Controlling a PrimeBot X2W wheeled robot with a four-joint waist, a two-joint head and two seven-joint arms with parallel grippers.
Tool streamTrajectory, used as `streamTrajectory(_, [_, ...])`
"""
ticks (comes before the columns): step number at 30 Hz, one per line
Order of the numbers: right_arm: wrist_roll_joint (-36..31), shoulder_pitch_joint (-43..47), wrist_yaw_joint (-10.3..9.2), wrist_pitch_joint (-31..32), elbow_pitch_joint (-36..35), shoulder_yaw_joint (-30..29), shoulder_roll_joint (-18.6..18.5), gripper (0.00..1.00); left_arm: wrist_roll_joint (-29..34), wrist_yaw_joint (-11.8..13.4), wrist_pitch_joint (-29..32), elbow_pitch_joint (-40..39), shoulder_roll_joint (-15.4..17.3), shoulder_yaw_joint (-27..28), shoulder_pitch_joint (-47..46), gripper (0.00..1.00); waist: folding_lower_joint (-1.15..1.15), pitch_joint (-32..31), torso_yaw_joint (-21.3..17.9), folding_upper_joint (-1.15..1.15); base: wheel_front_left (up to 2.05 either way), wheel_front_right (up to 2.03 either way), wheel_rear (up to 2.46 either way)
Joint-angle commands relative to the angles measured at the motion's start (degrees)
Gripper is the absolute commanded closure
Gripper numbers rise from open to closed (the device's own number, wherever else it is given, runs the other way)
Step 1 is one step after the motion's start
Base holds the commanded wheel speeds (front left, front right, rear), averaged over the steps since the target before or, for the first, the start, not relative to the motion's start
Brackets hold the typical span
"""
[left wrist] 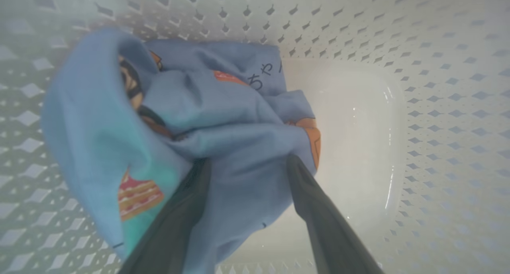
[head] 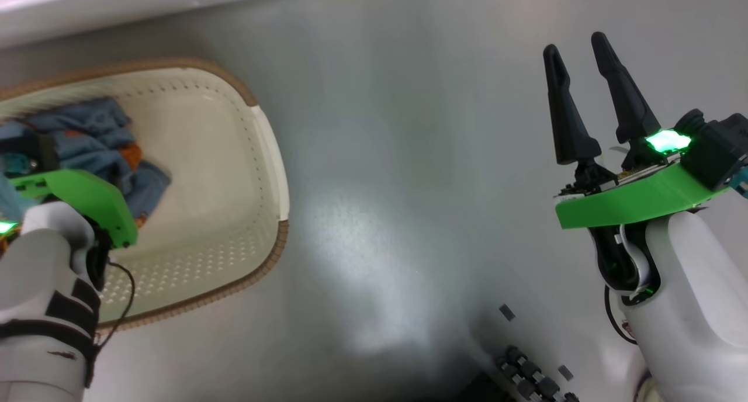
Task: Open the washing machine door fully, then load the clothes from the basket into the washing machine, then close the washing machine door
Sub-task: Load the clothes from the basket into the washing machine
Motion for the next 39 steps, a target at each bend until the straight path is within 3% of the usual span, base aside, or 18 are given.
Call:
streamTrajectory(1, [-0.79, 0.80, 0.31, -0.45, -1.45, 0.96, -0.08, 0.00, 0.40, 0.60, 0.15, -0.19, 2.59, 0.80, 0.54, 0.00, 0.00, 1.82, -1.15, 0.00, 0.00, 0.00, 0.00])
streamTrajectory(7, [-1.14, 0.33, 0.31, -0.45, -1.55, 1.07, 0.00, 0.00, 0.48, 1.89, 3.13, -0.09, 3.21, 0.15, -0.86, 0.00, 0.00, 3.80, -1.93, 0.00, 0.00, 0.00, 0.00])
streamTrajectory(11, [-1.26, 0.31, 0.31, -0.45, -1.78, 0.99, -0.04, 0.00, 0.60, 2.80, 1.83, -0.08, 3.56, -0.18, -1.90, 0.00, 0.00, 4.41, -2.22, 0.00, 0.00, 0.00, 0.00])
streamTrajectory(12, [-1.29, 0.32, 0.31, -0.45, -1.82, 0.98, -0.04, 0.00, 0.55, 3.02, 1.09, -0.08, 3.58, -0.18, -2.20, 0.08, 0.00, 4.48, -2.29, 0.00, 0.00, 0.00, 0.00])
streamTrajectory(13, [-1.33, 0.32, 0.31, -0.45, -1.83, 0.96, -0.04, 0.00, 0.63, 3.25, 0.63, -0.07, 3.58, -0.32, -2.39, 0.56, 0.00, 4.52, -2.33, 0.00, 0.00, 0.00, 0.00])
streamTrajectory(15, [-1.43, 0.32, 0.31, -0.45, -1.84, 0.94, -0.02, 0.00, 0.52, 3.42, 0.16, -0.07, 3.59, -0.38, -2.66, 1.00, 0.00, 4.57, -2.40, 0.00, 0.00, 0.00, 0.00])
streamTrajectory(24, [-1.73, 0.34, 0.31, -0.45, -1.44, 1.05, 0.25, 0.00, -0.24, 2.21, -0.89, -0.04, 3.60, -0.80, -2.51, 1.00, 0.00, 3.44, -1.82, 0.00, 0.00, 0.00, 0.00])
streamTrajectory(39, [-1.03, 0.54, 0.31, -0.45, 0.41, 2.59, -0.12, 0.00, -3.21, -3.34, -6.80, -0.02, 0.80, -0.38, 3.84, 1.00, 0.00, -6.60, 1.37, 0.00, 0.00, 0.00, 0.00])
